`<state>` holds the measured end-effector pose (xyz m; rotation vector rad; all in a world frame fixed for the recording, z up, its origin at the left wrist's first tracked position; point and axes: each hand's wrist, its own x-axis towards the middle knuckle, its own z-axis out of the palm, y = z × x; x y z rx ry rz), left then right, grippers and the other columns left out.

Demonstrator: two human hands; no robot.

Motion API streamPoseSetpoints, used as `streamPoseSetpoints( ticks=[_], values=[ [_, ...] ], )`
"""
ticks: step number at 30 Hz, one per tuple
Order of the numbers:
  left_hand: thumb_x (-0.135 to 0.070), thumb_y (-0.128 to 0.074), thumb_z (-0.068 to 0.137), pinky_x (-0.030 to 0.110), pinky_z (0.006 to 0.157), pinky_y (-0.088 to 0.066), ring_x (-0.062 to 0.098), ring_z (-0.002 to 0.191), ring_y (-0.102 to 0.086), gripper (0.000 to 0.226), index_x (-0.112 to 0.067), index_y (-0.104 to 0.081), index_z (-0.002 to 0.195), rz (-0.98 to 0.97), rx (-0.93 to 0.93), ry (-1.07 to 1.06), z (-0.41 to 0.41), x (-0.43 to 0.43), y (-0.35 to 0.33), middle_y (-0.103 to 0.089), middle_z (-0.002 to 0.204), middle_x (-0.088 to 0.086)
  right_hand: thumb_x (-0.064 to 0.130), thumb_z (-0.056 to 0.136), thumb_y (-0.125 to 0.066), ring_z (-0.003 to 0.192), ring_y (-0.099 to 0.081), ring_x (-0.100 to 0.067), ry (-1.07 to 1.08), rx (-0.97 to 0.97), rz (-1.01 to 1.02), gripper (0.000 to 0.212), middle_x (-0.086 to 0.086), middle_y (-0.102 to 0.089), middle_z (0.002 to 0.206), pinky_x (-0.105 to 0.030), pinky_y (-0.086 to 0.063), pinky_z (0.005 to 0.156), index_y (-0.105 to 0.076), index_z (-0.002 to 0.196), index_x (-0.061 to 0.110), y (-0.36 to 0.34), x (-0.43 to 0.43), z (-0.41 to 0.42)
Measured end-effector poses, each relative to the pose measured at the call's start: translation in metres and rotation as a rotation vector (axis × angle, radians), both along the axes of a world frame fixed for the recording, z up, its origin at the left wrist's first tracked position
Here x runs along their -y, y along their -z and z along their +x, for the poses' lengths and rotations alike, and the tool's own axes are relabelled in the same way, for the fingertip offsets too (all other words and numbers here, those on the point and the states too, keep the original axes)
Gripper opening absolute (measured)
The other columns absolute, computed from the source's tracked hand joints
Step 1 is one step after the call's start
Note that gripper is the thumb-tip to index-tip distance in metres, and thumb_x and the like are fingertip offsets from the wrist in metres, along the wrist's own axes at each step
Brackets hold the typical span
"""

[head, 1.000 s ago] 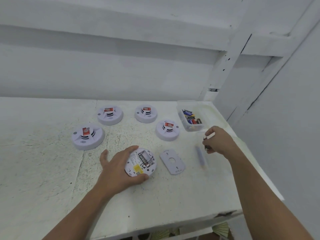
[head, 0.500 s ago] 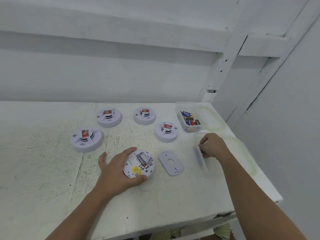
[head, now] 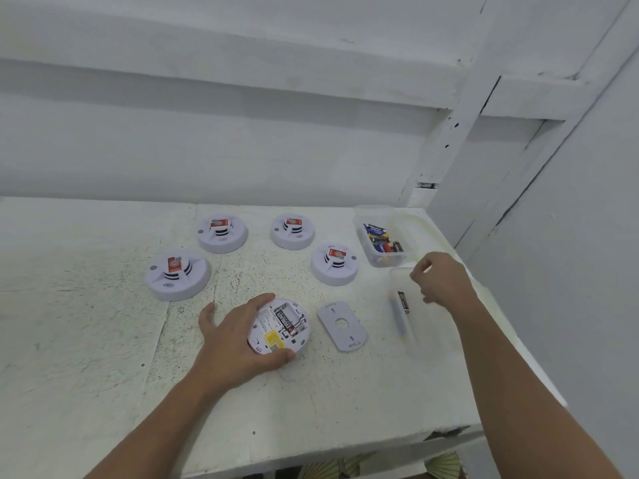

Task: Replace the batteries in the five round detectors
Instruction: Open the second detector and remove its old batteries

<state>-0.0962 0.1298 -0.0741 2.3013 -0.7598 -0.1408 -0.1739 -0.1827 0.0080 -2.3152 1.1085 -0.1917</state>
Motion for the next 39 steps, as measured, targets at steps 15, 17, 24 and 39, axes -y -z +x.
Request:
streamPoseSetpoints(
  ticks=[15,17,24,39],
  values=[
    [-0.083,-0.055,0.047,0.037,0.110,0.017,-0.005,0.115,-0.042,0.100,-0.041,-0.035,0.135,0.013,0.038,0.004,0.006,0.002,0.012,-0.052,0.115,-0.023,0.017,0.089,-0.062,0.081,-0.055,0.003,-1.074,-0.040,-0.111,0.016,0.005,-0.069,0.105,-0.006,-0.037,0.072,-0.072,0.102,0.015,0.015,-0.118,0.026],
    [-0.085,-0.054,0.046,0.039,0.110,0.015,-0.007,0.113,-0.042,0.102,-0.041,-0.034,0.136,0.026,0.046,0.004,0.007,0.002,0.013,-0.051,0.115,-0.022,0.015,0.090,-0.060,0.097,-0.059,-0.015,-1.187,-0.100,-0.205,0.019,-0.002,-0.070,0.110,-0.025,-0.045,0.084,-0.073,0.104,0.012,0.019,-0.125,0.032],
    [-0.081,-0.054,0.046,0.046,0.113,0.010,-0.008,0.105,-0.042,0.099,-0.040,-0.035,0.134,0.043,0.036,-0.004,0.008,0.004,0.013,-0.051,0.106,-0.024,0.016,0.089,-0.056,0.084,-0.061,-0.026,-1.374,-0.259,-0.478,0.015,-0.008,-0.068,0.091,-0.043,-0.051,0.071,-0.068,0.087,0.008,0.021,-0.130,0.050],
    [-0.078,-0.054,0.047,0.047,0.113,0.012,-0.006,0.101,-0.044,0.099,-0.034,-0.038,0.135,-0.003,0.022,0.041,0.011,0.001,0.011,-0.049,0.101,-0.024,0.016,0.081,-0.058,0.063,-0.047,-0.020,-1.494,-0.304,-0.562,0.008,-0.004,-0.054,0.074,-0.026,-0.031,0.053,-0.059,0.085,0.009,0.006,-0.134,0.058]
  ],
)
